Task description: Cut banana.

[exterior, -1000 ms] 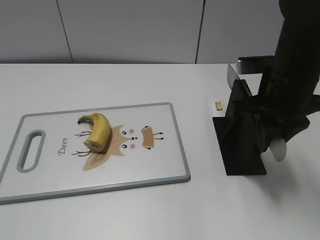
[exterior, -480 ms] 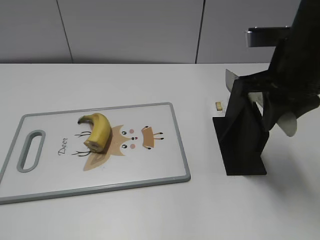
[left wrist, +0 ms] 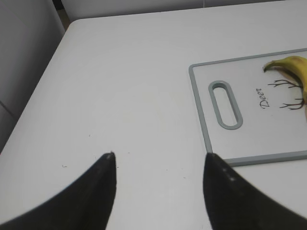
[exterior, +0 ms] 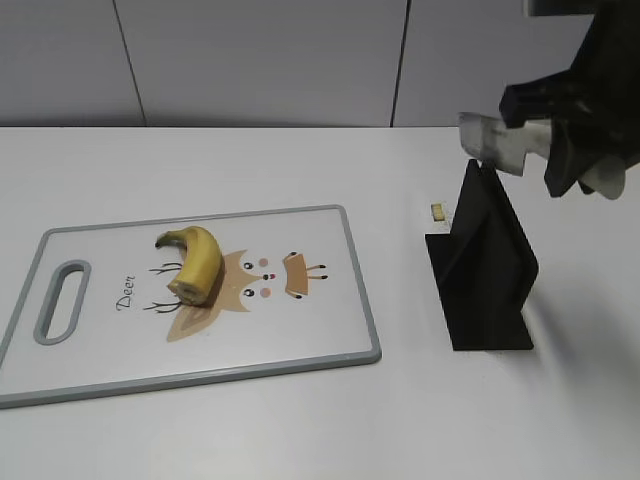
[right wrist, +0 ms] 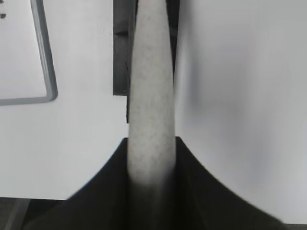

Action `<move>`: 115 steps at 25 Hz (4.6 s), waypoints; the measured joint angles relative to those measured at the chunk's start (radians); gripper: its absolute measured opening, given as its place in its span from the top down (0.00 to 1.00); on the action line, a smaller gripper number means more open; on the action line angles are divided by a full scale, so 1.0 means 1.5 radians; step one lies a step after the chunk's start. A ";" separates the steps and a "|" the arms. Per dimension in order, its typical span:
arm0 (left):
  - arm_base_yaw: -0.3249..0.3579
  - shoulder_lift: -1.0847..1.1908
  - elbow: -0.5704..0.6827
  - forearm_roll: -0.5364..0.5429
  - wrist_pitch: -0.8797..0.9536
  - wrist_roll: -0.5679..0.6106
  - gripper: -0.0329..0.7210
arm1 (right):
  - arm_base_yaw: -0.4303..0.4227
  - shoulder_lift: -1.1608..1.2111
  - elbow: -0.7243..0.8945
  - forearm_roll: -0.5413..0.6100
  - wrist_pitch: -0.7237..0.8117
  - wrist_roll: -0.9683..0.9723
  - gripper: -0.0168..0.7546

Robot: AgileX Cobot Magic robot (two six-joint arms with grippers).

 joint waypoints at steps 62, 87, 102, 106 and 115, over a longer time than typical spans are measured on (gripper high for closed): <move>-0.036 1.000 -0.552 -0.380 -0.023 0.899 0.16 | -0.005 0.189 -0.180 0.348 -0.148 -1.143 0.75; -0.036 1.084 -0.571 -0.426 -0.039 0.978 0.75 | -0.006 0.247 -0.219 0.443 -0.129 -1.214 0.75; -0.058 1.132 -0.571 -0.403 -0.012 0.980 0.96 | -0.007 0.285 -0.219 0.423 -0.095 -1.140 0.75; -0.077 1.155 -0.571 -0.373 -0.018 0.930 0.96 | -0.007 0.293 -0.219 0.404 -0.089 -1.126 0.75; -0.100 1.168 -0.470 -0.347 -0.126 0.906 0.96 | -0.004 0.336 -0.196 0.392 -0.102 -1.125 0.75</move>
